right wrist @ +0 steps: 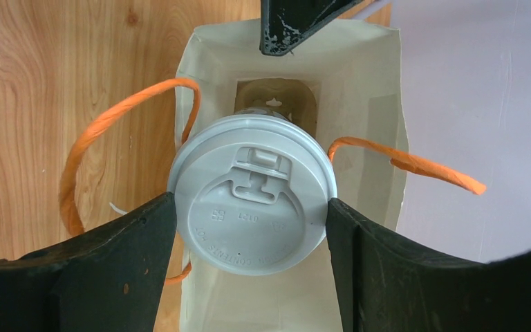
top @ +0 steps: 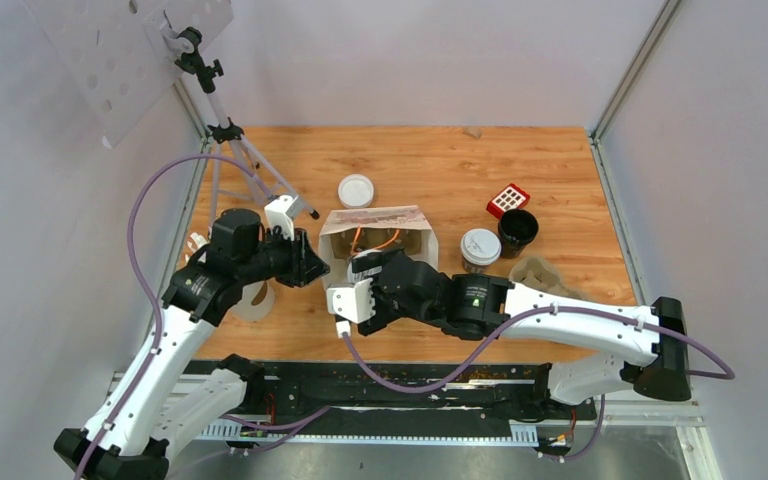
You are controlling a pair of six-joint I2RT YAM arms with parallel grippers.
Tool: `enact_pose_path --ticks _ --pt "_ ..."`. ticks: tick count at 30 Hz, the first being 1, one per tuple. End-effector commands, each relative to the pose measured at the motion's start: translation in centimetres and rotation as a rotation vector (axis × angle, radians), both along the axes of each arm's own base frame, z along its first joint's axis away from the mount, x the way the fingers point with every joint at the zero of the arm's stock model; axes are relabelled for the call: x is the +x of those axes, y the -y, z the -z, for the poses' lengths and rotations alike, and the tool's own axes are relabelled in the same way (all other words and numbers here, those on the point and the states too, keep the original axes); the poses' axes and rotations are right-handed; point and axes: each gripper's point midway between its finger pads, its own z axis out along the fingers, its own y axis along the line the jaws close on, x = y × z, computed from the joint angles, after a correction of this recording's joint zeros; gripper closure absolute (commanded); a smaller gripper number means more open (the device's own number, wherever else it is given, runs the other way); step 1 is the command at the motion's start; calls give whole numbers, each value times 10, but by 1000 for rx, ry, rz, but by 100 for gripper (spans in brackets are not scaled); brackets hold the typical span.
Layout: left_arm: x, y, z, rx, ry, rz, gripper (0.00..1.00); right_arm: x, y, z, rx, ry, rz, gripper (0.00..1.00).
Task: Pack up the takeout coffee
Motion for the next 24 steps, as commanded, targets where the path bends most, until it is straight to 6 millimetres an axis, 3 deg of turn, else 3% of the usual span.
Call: enact_pose_path --ticks 1,8,17,24 --pt "12 -10 -25 -16 98 -95 64 7 -14 -12 79 11 39 32" --pt "27 -20 -30 -2 160 -184 50 9 -18 -14 97 5 56 32" --pt "37 -17 -21 2 166 -184 48 11 -18 -17 102 12 69 32" --pt "33 -15 -9 12 126 -164 47 16 -17 -18 96 15 77 32"
